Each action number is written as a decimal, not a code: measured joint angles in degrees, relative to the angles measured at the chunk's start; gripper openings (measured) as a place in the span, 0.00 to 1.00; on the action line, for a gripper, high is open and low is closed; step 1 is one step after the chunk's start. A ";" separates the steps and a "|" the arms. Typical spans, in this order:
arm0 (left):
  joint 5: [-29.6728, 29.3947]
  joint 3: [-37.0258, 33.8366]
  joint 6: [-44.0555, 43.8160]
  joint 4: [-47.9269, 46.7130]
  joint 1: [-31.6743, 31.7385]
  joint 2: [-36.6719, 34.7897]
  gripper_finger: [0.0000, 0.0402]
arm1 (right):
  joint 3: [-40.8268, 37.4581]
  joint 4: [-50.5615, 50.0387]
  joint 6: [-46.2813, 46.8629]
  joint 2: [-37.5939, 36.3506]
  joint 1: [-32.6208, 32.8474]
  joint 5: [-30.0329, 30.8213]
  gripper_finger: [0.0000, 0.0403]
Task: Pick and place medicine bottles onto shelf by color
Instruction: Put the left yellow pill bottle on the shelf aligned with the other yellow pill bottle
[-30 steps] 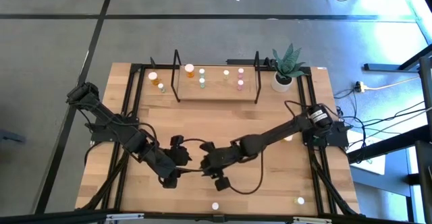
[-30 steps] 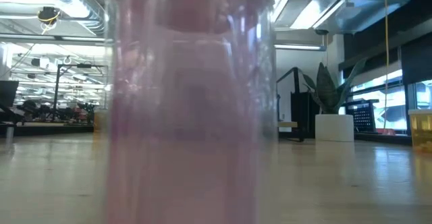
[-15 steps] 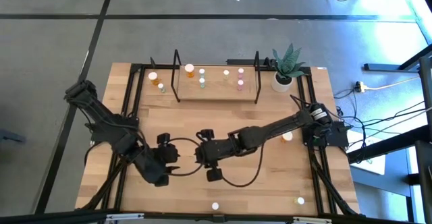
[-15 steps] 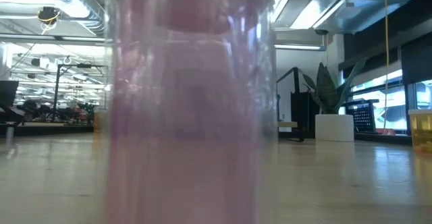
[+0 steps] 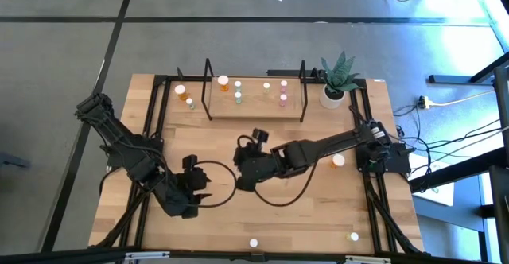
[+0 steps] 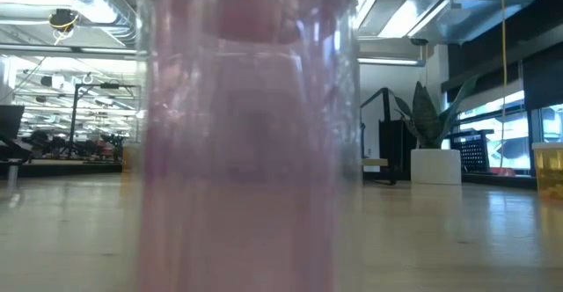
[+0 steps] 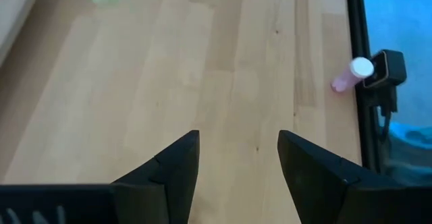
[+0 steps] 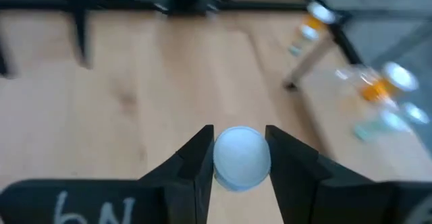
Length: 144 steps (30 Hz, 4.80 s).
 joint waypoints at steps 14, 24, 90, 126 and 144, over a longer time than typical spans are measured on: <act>-5.55 0.00 0.11 0.04 7.08 0.00 0.48 | 8.50 -29.82 11.67 0.02 -2.99 14.00 0.30; -5.62 0.00 0.20 -0.20 13.74 -0.02 0.48 | 8.46 -41.61 15.10 -3.39 -6.90 17.72 0.30; -13.26 0.00 10.32 -3.21 48.94 -0.02 0.48 | -41.46 35.60 -10.85 -12.72 -34.23 -9.66 0.30; -10.21 0.00 9.22 -2.89 51.58 -0.01 0.48 | -41.49 34.09 -5.08 -8.38 -34.38 -4.70 0.30; -10.25 0.02 9.27 -2.89 51.58 -0.02 0.48 | -41.49 35.29 -4.87 -7.31 -35.87 -6.04 0.30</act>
